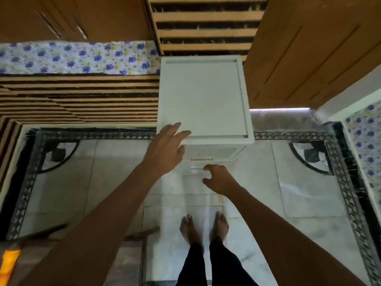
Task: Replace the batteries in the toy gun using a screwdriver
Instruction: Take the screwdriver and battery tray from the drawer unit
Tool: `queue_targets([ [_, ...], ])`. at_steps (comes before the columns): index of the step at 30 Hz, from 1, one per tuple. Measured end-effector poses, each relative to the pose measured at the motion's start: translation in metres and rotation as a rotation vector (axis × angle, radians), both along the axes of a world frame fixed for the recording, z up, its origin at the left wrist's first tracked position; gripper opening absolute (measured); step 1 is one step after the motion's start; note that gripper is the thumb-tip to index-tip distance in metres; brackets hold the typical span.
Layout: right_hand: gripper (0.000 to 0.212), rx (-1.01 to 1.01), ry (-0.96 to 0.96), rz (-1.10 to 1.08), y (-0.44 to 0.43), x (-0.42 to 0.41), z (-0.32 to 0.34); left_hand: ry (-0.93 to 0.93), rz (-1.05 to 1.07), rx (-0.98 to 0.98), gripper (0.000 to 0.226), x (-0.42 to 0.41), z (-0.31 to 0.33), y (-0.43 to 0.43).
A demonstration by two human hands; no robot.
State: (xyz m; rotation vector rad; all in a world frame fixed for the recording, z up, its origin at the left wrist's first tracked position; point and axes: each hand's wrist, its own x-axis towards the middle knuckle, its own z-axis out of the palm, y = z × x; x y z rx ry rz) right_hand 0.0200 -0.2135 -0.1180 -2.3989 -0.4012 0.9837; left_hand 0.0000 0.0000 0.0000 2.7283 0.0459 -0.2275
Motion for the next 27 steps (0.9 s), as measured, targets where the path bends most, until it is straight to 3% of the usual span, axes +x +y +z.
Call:
queue_targets([
  [4, 0.058, -0.125, 0.076, 0.12, 0.022, 0.025, -0.044, 0.072, -0.001, -0.032, 0.059, 0.012, -0.046, 0.02],
  [11, 0.056, -0.261, 0.046, 0.229, 0.038, 0.041, -0.092, -0.089, -0.002, -0.163, 0.055, 0.011, -0.082, 0.033],
  [16, 0.042, -0.332, -0.096, 0.242, 0.034, 0.021, -0.083, -0.099, 0.04, -0.247, 0.052, 0.01, -0.087, 0.031],
  [22, 0.042, -0.362, -0.224, 0.348, 0.0, -0.031, -0.051, -0.056, 0.01, -0.225, 0.054, 0.009, -0.082, 0.031],
  [27, 0.065, -0.249, -0.358, 0.338, -0.027, -0.081, -0.029, -0.017, 0.052, -0.229, 0.054, 0.01, -0.074, 0.023],
])
